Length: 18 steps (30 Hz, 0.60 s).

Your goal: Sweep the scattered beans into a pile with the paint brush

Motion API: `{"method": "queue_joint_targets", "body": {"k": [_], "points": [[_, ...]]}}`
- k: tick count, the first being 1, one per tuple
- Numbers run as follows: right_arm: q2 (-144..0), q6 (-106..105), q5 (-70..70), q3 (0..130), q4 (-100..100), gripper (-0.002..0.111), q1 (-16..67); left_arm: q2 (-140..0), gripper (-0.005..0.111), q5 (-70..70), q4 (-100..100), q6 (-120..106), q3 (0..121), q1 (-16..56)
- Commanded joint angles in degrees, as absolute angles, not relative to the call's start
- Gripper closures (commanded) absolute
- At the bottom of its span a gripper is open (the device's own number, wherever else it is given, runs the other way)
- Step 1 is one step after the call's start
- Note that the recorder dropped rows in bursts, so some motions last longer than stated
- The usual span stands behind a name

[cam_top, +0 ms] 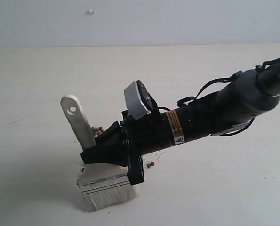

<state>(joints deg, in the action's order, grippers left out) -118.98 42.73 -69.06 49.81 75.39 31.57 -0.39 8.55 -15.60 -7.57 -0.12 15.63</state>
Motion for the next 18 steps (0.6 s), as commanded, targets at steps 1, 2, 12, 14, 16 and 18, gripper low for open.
{"method": "queue_joint_targets", "body": {"k": [1, 2, 12, 14, 16, 18], "points": [[-121.4, 42.0, -70.0, 49.7, 68.5, 0.108, 31.2, 0.0, 0.107, 8.0, -16.2, -7.3, 0.0, 15.9], [-121.5, 42.3, -70.0, 50.1, 68.4, 0.108, 31.2, 0.0, 0.107, 8.0, -16.2, -7.3, 0.0, 15.9], [-122.0, 48.3, -66.9, 56.2, 70.6, 0.108, 31.2, 0.0, 0.107, 8.0, -16.2, -7.3, 0.0, 15.9], [-122.1, 48.8, -66.1, 57.3, 70.6, 0.108, 31.2, 0.0, 0.107, 8.0, -16.2, -7.3, 0.0, 15.9], [-122.1, 49.4, -65.3, 58.6, 70.6, 0.108, 31.2, 0.0, 0.107, 8.0, -16.2, -7.3, 0.0, 15.9], [-122.1, 49.4, -64.7, 59.6, 70.5, 0.108, 31.2, 0.0, 0.107, 8.0, -16.2, -7.3, 0.0, 15.9]]}}
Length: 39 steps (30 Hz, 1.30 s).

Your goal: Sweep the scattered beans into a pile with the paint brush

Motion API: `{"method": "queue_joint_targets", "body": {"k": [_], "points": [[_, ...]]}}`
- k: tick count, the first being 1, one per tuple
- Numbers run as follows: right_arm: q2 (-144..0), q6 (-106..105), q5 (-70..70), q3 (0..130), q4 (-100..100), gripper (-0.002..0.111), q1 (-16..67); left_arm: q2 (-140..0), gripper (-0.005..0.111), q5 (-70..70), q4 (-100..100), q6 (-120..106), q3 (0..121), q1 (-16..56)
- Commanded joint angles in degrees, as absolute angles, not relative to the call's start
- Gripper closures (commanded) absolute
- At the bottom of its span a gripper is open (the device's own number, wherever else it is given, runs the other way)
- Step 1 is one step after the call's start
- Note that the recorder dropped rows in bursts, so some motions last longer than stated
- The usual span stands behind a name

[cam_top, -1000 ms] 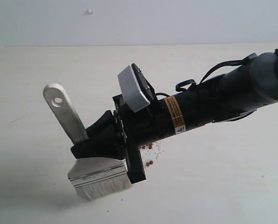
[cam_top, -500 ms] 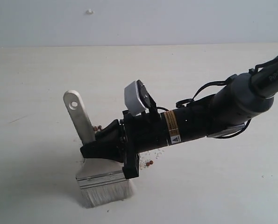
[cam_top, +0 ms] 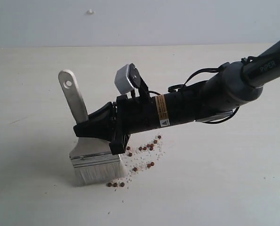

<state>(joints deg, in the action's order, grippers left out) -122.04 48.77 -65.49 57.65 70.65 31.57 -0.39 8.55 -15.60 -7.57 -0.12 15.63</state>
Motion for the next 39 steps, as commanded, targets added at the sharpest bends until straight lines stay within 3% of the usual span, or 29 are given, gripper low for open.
{"method": "queue_joint_targets", "body": {"k": [1, 7, 18, 31, 39], "points": [[-122.1, 49.4, -64.5, 60.0, 70.5, 0.108, 31.2, 0.0, 0.107, 8.0, -16.2, -7.3, 0.0, 15.9], [-122.1, 61.8, -70.0, 61.8, 70.9, 0.108, 31.2, 0.0, 0.107, 8.0, -16.2, -7.3, 0.0, 15.9], [-121.4, 73.6, -70.0, 61.9, 93.0, 0.108, 30.5, 0.0, 0.107, 8.0, -16.2, -7.3, 0.0, 15.9], [-123.8, 69.0, -70.0, 61.9, 93.3, 0.108, 26.0, 0.0, 0.107, 8.0, -16.2, -7.3, 0.0, 15.9], [-130.8, 70.7, -70.0, 72.5, 93.2, 0.108, 23.7, 0.0, 0.107, 8.0, -16.2, -7.3, 0.0, 15.9]]}}
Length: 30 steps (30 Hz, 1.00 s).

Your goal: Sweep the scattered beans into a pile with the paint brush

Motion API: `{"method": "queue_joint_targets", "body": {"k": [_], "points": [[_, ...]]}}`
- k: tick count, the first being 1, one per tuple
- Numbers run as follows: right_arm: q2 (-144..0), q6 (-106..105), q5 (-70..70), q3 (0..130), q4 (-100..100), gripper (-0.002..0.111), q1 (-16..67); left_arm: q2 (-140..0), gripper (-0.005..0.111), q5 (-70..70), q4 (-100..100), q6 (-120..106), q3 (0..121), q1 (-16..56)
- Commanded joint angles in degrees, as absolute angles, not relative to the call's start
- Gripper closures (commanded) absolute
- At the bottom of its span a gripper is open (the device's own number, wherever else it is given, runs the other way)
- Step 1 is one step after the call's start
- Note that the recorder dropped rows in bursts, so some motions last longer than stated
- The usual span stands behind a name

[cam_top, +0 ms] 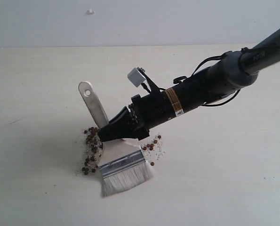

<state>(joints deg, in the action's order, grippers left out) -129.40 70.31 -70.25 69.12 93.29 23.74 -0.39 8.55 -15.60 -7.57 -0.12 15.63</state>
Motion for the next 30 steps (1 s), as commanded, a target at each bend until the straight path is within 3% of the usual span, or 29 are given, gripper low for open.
{"method": "queue_joint_targets", "body": {"k": [1, 9, 16, 23, 27, 30], "points": [[-131.0, 70.7, -70.0, 73.9, 93.2, 0.108, 23.7, 0.0, 0.107, 8.0, -16.2, -7.3, 0.0, 15.9], [-129.8, 79.4, -70.0, 80.7, 97.0, 0.108, 23.7, 0.0, 0.107, 8.0, -16.2, -7.3, 0.0, 15.9], [-113.2, 89.8, -66.9, 80.8, 99.9, 0.108, 24.0, 0.0, 0.107, 8.0, -16.2, -7.3, 0.0, 15.9], [-96.2, 95.2, -15.7, 71.9, 99.9, 0.108, 29.4, 0.0, 0.107, 8.0, -16.2, -7.3, 0.0, 15.9], [-90.8, 96.5, 27.9, 59.4, 99.9, 0.108, 39.4, 0.0, 0.107, 8.0, -16.2, -7.3, 0.0, 15.9], [-91.0, 101.0, 42.4, 52.4, 99.9, 0.108, 44.4, 0.0, 0.107, 8.0, -16.2, -7.3, 0.0, 15.9]]}}
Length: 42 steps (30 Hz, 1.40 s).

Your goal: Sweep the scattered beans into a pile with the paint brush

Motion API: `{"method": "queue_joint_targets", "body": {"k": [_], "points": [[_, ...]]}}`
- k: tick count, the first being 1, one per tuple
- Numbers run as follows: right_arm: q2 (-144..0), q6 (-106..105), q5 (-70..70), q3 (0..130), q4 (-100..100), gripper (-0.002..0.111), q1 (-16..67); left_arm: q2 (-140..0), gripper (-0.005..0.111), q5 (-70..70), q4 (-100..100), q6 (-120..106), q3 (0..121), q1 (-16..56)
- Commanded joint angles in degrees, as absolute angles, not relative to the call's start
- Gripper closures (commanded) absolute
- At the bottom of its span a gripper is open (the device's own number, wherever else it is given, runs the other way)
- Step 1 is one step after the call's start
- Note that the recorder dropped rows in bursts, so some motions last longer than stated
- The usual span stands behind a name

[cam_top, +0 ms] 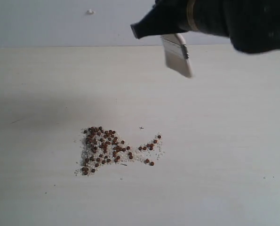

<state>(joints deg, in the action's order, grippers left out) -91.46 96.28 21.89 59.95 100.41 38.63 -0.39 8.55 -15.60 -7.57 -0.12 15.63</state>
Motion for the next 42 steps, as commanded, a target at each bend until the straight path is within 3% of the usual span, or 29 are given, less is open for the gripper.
{"method": "queue_joint_targets", "body": {"k": [1, 5, 16, 30, 42], "points": [[-91.3, 103.2, 45.9, 50.4, 99.9, 0.108, 45.9, 0.0, 0.107, 8.0, -16.2, -7.3, 0.0, 15.9], [-95.0, 112.4, 58.1, 43.8, 99.9, 0.108, 51.4, 0.0, 0.107, 8.0, -16.2, -7.3, 0.0, 15.9], [-109.8, 121.8, 70.0, 43.4, 99.9, 0.108, 60.3, 0.0, 0.107, 8.0, -16.2, -7.3, 0.0, 15.9], [-119.6, 121.8, 69.7, 50.0, 99.9, 0.108, 64.0, 0.0, 0.107, 8.0, -16.2, -7.3, 0.0, 15.9], [-120.8, 120.5, 60.8, 55.3, 99.9, 0.108, 64.0, 0.0, 0.107, 8.0, -16.2, -7.3, 0.0, 15.9]]}}
